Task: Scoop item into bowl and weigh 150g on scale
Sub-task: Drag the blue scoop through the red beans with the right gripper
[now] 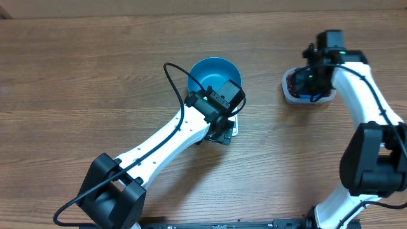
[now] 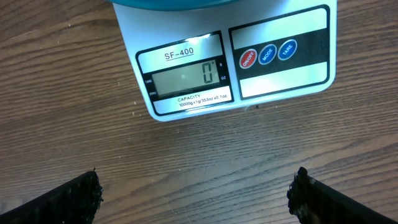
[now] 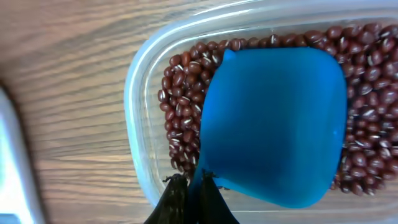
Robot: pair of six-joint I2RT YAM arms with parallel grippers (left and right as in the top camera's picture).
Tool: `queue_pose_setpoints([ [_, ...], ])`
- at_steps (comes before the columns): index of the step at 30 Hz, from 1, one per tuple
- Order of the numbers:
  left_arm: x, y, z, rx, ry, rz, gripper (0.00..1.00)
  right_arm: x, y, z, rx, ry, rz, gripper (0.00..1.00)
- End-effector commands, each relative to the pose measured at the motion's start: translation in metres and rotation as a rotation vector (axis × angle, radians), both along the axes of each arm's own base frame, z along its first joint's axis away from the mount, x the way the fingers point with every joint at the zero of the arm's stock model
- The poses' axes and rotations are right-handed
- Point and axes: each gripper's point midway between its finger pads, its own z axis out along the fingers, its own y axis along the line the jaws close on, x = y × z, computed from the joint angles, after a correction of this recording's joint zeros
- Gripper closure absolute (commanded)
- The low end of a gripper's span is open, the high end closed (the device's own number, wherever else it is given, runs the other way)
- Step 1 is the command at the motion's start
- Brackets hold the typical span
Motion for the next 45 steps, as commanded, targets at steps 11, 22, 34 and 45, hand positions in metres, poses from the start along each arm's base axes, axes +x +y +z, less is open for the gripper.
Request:
queue_pose_setpoints([
  [11, 0.002, 0.004, 0.008, -0.003, -0.031, 0.020, 0.01, -0.005, -0.022, -0.003, 0.439, -0.002, -0.150, 0.96],
  [22, 0.002, 0.004, 0.008, -0.003, -0.031, 0.020, 0.01, -0.008, -0.035, 0.001, 0.509, -0.018, -0.193, 0.96],
  [34, 0.002, 0.004, 0.008, -0.003, -0.031, 0.020, 0.01, -0.024, -0.061, -0.022, 0.320, 0.057, -0.243, 0.96],
  [45, 0.002, 0.004, 0.008, -0.003, -0.031, 0.020, 0.01, -0.018, -0.053, -0.017, 0.381, 0.033, -0.237, 0.96],
])
